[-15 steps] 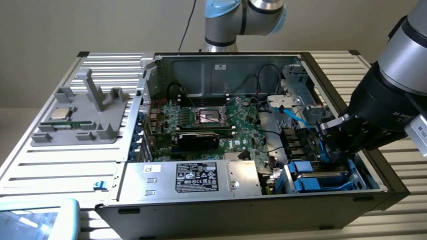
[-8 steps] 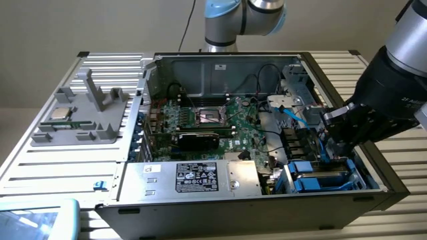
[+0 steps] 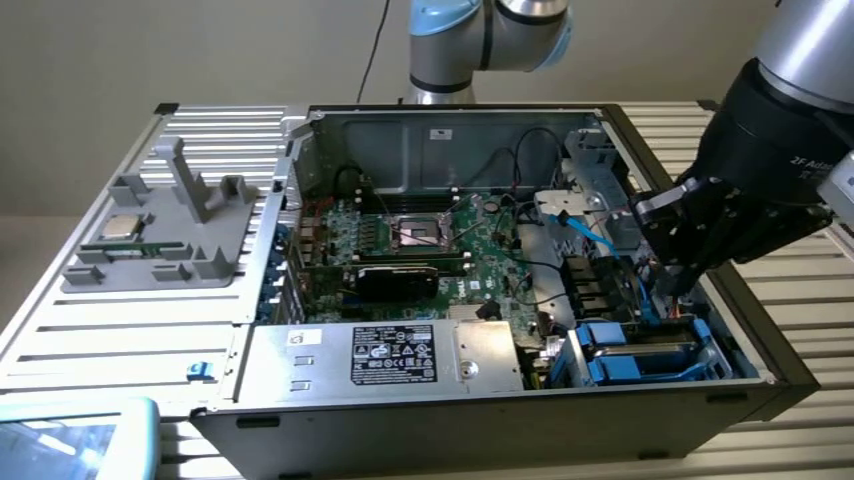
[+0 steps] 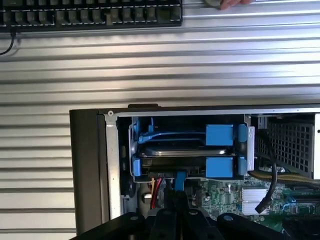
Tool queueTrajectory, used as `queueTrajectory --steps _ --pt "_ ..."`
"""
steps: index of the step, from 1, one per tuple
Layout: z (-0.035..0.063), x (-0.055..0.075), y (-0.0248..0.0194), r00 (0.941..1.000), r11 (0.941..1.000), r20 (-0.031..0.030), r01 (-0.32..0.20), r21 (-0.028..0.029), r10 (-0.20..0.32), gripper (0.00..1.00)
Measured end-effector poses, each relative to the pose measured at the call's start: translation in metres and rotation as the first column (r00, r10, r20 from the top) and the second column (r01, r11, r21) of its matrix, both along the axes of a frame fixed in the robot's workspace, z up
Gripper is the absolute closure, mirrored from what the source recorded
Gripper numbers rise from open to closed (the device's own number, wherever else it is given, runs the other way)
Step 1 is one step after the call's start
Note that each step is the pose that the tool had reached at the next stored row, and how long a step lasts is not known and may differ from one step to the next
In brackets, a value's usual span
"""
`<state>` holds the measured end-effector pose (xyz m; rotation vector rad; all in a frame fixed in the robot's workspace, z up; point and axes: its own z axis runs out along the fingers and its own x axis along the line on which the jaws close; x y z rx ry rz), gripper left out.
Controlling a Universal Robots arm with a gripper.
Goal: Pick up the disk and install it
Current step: 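Insert the second disk wire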
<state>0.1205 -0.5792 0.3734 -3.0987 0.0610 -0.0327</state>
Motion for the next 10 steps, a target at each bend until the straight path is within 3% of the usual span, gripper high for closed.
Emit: queueTrajectory --steps 7,10 --pt "0.0174 -0.006 0.0125 1.0 0.9999 0.0 0.0 -0.0161 0.0 0.89" --pt "0.0179 -0.006 0.0133 1.0 0.9998 0.0 -0.001 -0.0179 0.001 0.89"
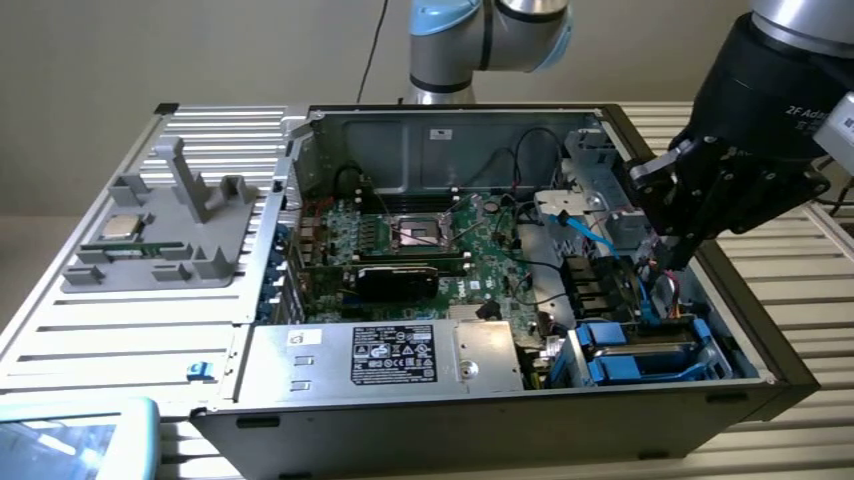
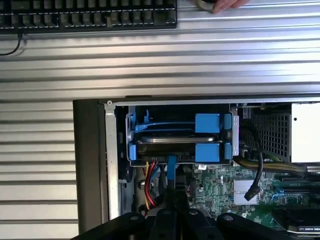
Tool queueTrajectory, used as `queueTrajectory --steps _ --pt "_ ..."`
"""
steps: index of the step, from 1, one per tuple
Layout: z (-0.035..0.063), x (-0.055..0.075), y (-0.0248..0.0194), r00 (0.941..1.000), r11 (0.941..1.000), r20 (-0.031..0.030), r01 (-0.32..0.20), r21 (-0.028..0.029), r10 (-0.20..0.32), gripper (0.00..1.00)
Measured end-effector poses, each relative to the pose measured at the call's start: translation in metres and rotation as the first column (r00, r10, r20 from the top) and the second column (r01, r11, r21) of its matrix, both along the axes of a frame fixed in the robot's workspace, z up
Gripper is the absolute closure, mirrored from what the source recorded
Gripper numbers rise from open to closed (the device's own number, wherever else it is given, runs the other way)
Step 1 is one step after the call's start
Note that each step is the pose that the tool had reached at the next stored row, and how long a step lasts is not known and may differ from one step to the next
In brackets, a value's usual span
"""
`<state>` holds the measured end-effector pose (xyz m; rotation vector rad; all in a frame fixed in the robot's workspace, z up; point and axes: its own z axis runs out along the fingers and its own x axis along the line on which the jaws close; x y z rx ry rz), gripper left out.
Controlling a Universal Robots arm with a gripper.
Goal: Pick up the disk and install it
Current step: 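Insert the second disk wire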
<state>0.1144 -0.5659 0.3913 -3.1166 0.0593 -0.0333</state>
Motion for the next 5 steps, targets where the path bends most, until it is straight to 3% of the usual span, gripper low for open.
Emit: queueTrajectory --steps 5 --pt "0.0 -0.0001 0.0 1.0 1.0 -0.0001 0.0 0.0 0.0 0.89"
